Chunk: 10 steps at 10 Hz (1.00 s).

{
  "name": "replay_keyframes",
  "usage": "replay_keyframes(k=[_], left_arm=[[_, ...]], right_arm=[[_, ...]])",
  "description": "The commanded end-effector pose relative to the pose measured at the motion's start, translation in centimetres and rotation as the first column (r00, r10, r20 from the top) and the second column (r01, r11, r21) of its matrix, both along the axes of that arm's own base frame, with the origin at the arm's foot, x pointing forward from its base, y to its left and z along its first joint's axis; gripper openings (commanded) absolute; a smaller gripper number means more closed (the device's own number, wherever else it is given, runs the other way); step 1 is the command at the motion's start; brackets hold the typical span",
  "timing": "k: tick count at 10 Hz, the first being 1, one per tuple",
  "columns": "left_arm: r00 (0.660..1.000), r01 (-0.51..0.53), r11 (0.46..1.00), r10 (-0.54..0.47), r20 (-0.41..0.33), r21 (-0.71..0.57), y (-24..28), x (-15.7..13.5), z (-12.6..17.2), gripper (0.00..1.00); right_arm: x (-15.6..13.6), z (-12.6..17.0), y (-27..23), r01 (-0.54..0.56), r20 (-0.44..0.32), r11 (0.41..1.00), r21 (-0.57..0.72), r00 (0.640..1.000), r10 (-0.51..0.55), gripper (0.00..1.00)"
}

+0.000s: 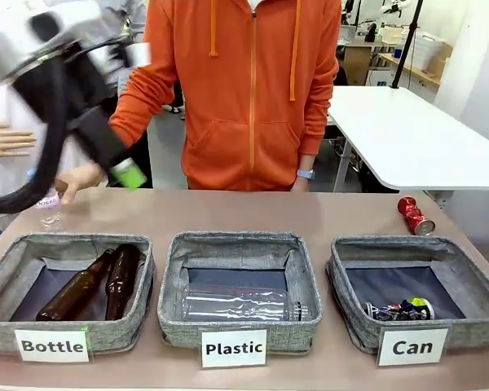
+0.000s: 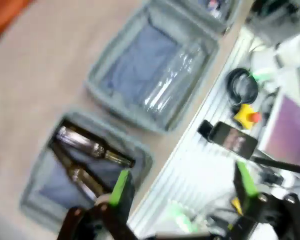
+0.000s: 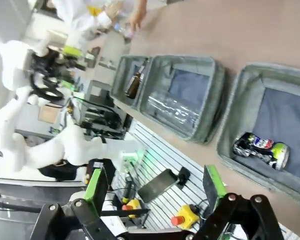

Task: Sort the can waste into the basket.
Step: Pick up the can waste from the table and place it in the right Fabric basket.

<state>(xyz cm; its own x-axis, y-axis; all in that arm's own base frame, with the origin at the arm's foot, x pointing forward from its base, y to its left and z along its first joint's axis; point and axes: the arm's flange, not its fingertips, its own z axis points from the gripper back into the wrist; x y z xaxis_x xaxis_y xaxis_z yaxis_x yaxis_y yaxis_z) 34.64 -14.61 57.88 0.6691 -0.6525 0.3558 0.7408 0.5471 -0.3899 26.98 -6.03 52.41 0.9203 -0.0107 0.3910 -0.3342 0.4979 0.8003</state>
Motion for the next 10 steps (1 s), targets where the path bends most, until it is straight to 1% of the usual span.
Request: replay_keyframes(k=[1, 2, 3, 4, 5, 6, 7, 8, 10], left_arm=[[0.958, -0.175, 0.976, 0.138, -0.25, -0.131, 6.9, 1.9, -1.2, 1.0], [0.899, -0.283, 0.92, 0.156, -0.409, -0.271, 11.3, 2.1, -2.3, 1.0], [0.836, -0.425, 0.829, 0.205, -0.509, -0.365, 17.3, 1.1, -3.2, 1.0], [0.824, -0.466, 0.757, 0.182, -0.537, -0.458, 22.3, -0.2, -4.6, 1.0], [0.821, -0.492, 0.688, 0.162, -0.548, -0.534, 25.9, -1.2, -5.6, 1.0], [0.839, -0.46, 0.661, 0.105, -0.534, -0.593, 27.5, -2.0, -6.8, 1.0], [0.834, -0.472, 0.628, 0.089, -0.545, -0.62, 28.7, -2.2, -8.6, 1.0], [0.821, -0.464, 0.732, 0.144, -0.552, -0.499, 28.0, -3.0, -6.4, 1.0], [0.821, -0.464, 0.732, 0.144, -0.552, -0.499, 28.0, -3.0, -6.4, 1.0]], right_arm=[[-0.2, -0.4, 1.5, 0.081, -0.051, 0.989, 0.12, 0.996, -0.076, 1.0], [-0.1, -0.8, 1.5, 0.105, -0.074, 0.982, 0.157, 0.993, -0.094, 1.0], [0.4, -1.0, 1.2, 0.089, -0.125, 0.974, 0.209, 0.99, -0.064, 1.0], [0.8, -1.5, 0.6, 0.092, -0.147, 0.976, 0.199, 0.987, -0.063, 1.0], [1.2, -1.8, 0.4, 0.109, -0.183, 0.969, 0.22, 0.981, -0.068, 1.0], [1.5, -2.1, 0.1, 0.125, -0.182, 0.97, 0.209, 0.979, -0.087, 1.0], [1.7, -1.0, -0.1, 0.084, -0.146, 0.981, 0.175, 0.988, -0.058, 1.0], [1.7, -1.0, -0.1, 0.084, -0.146, 0.981, 0.175, 0.988, -0.058, 1.0], [1.7, -1.0, -0.1, 0.084, -0.146, 0.981, 0.175, 0.988, -0.058, 1.0]])
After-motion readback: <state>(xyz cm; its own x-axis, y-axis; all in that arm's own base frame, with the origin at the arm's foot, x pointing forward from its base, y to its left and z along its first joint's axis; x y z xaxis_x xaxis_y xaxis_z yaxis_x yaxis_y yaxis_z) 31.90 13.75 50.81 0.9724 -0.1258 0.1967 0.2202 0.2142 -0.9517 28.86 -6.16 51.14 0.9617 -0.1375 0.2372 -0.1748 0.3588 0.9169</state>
